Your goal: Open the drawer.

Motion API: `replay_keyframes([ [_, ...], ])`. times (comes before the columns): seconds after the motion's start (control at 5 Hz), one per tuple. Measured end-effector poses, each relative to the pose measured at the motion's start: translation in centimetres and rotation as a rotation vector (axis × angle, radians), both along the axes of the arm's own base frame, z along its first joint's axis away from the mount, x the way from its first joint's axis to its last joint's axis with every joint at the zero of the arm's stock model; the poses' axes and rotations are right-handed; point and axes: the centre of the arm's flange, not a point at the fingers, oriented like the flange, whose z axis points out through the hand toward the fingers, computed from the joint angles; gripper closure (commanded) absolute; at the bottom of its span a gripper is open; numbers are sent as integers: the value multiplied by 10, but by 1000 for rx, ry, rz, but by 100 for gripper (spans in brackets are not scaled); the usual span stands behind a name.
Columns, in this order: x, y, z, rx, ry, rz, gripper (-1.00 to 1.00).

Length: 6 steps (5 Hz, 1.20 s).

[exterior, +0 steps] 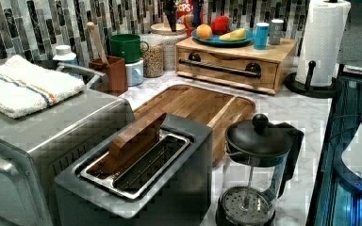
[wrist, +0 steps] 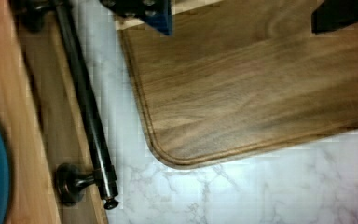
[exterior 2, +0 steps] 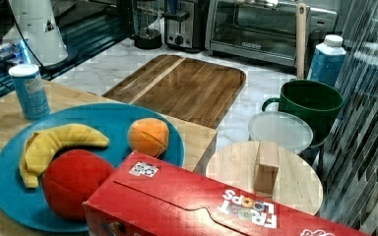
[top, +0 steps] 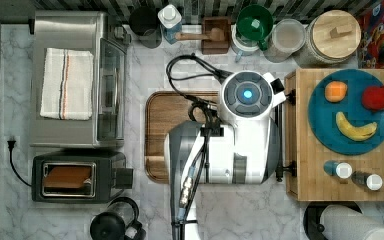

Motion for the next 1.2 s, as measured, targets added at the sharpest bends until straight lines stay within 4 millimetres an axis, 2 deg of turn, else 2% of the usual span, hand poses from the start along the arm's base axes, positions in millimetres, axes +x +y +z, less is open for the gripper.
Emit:
replay_keyframes([
  [0.4, -9, -50, -10, -40, -53, 148, -100],
  [0.6, -14, -77, -21, -62, -34, 158, -100],
  [0.8, -14, -95, -36, -62, -21, 178, -100],
  [1.0, -8, -106, -45, -77, -78, 194, -100],
  [1.2, -5, -108, -56, -67, -84, 232, -100],
])
